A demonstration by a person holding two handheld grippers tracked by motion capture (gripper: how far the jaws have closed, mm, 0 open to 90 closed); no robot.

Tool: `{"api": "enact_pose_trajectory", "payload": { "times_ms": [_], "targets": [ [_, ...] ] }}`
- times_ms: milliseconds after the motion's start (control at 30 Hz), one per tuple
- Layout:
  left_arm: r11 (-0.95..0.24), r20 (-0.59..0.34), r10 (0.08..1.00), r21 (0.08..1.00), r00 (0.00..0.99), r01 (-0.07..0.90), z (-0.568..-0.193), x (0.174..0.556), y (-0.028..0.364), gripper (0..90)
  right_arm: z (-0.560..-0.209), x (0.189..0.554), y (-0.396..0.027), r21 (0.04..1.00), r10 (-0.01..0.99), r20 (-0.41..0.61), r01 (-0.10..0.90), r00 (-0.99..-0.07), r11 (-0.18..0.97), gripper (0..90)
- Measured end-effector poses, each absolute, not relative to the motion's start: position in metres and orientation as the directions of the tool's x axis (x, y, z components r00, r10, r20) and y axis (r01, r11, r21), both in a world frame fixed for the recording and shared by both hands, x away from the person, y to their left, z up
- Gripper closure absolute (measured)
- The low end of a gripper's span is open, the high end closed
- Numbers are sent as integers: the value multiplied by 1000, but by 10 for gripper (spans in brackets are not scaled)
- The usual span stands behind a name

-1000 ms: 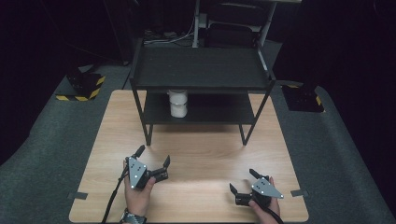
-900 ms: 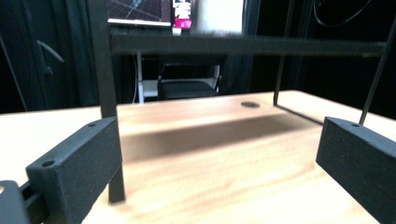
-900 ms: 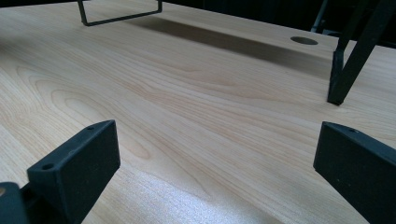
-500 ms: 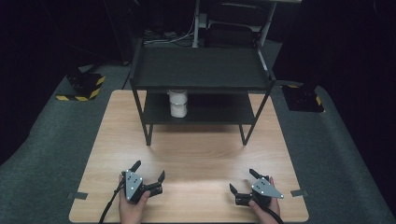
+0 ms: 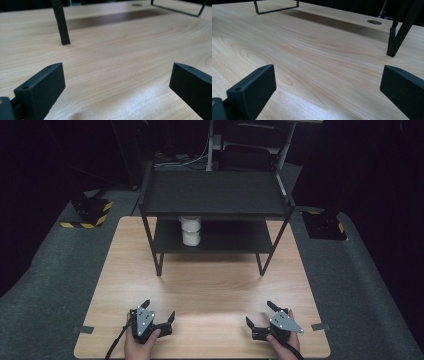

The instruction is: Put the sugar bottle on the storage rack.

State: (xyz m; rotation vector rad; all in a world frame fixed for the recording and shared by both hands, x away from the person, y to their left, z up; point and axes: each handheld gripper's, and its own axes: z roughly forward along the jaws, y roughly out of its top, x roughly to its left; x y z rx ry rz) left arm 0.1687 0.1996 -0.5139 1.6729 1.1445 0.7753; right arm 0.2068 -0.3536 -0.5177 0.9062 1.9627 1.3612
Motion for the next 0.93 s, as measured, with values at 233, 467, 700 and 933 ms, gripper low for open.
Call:
{"api": "enact_pose_trajectory", "payload": {
  "times_ms": [233,467,700,933],
  "targets": [
    [-148,-2,922,923,388,356,-511,171,201,5,-517,207,-353,945,795,-83,205,-601,253,0],
    [-145,-8,917,925,400,350,-512,170,203,5,-517,208,-352,945,795,-83,207,-601,255,0],
    [-132,-16,923,925,384,357,-512,170,201,5,-518,208,-354,947,798,-74,208,-598,244,0],
    [-129,-25,923,920,385,369,-510,172,201,5,-520,205,-354,951,804,-74,202,-590,236,0]
  ]
}}
